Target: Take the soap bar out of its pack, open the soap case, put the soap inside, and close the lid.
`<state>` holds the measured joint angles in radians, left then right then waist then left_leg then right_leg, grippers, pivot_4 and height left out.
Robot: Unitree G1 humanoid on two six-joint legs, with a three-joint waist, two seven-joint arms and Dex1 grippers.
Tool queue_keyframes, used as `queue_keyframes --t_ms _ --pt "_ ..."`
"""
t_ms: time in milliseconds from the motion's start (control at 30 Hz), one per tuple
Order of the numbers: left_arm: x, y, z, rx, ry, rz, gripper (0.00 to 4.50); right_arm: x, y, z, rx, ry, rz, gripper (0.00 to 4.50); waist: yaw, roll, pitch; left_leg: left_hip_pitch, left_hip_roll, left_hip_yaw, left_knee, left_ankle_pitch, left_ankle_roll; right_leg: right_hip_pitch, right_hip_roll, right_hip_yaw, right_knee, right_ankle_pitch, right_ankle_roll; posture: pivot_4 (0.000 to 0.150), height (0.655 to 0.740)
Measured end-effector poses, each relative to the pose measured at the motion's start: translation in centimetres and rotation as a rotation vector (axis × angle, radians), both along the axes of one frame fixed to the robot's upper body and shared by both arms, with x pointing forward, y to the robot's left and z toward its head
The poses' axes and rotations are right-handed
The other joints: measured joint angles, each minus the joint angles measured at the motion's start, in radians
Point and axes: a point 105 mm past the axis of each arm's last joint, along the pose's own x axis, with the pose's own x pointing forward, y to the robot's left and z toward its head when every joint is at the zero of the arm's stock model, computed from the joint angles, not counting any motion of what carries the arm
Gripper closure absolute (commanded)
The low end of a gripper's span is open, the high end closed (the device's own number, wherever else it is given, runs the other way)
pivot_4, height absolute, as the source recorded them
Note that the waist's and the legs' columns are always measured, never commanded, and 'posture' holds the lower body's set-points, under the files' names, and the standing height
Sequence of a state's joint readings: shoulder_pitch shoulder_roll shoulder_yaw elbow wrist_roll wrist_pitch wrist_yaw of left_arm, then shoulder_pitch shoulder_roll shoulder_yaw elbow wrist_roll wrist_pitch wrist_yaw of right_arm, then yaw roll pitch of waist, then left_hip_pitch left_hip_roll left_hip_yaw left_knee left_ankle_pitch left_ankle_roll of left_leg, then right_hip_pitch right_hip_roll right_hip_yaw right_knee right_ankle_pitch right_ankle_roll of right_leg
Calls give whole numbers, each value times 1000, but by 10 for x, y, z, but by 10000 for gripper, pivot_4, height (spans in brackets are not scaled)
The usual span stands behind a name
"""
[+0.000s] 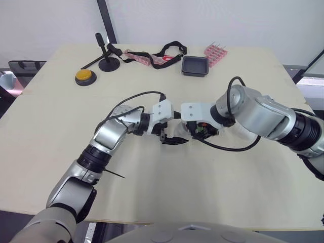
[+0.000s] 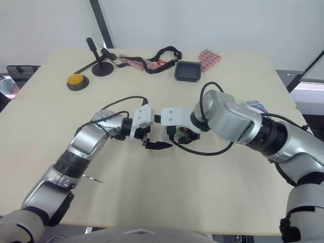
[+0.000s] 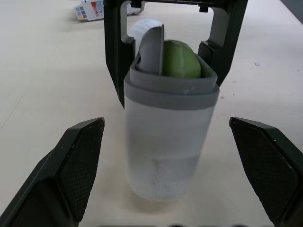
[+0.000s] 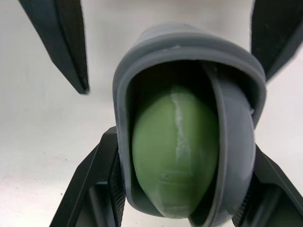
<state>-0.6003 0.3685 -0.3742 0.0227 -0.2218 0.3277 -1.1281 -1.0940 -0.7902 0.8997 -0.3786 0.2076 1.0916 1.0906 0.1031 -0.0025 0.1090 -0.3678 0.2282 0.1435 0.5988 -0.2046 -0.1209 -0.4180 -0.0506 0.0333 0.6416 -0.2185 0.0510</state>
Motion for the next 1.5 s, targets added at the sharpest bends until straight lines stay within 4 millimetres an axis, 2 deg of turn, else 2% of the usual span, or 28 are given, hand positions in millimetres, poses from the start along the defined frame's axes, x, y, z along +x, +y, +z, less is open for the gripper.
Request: queue_keyframes --t_ms 400,567,667,700,1333,1400,1500 --pt "0 -4 3 -15 -20 -13 85 -2 3 -1 -6 14 11 23553 1 0 0 0 0 0 1 0 0 0 0 0 1 0 0 1500 7400" --pt "0 -5 3 -12 -30 -15 14314 -3 4 -1 -7 16 8 23553 1 0 0 0 0 0 1 0 0 0 0 0 1 0 0 1500 7400" --pt "-3 -7 1 -4 -35 -31 24686 -1 3 -1 -11 7 1 23553 1 0 0 0 0 0 1 0 0 0 0 0 2 0 0 1500 7400" --pt "-3 -8 1 -2 -39 -36 25984 -1 2 -1 -12 9 -2 23553 1 0 0 0 0 0 1 0 0 0 0 0 2 0 0 1500 7400" --pt "-3 -6 -1 8 -62 -42 25984 -1 4 -3 -10 7 0 23553 2 0 0 0 0 0 2 0 0 0 0 1 3 0 0 1500 7400" --pt "-3 -7 -3 7 -57 -42 25984 -2 3 -5 -11 12 -1 14400 2 0 0 0 0 0 2 0 0 0 0 1 3 0 0 1500 7400" --pt "-4 -8 -7 11 -51 -44 25984 -2 3 -6 -7 18 -3 4868 2 0 0 0 0 0 2 0 0 0 0 1 3 0 0 1500 7400"
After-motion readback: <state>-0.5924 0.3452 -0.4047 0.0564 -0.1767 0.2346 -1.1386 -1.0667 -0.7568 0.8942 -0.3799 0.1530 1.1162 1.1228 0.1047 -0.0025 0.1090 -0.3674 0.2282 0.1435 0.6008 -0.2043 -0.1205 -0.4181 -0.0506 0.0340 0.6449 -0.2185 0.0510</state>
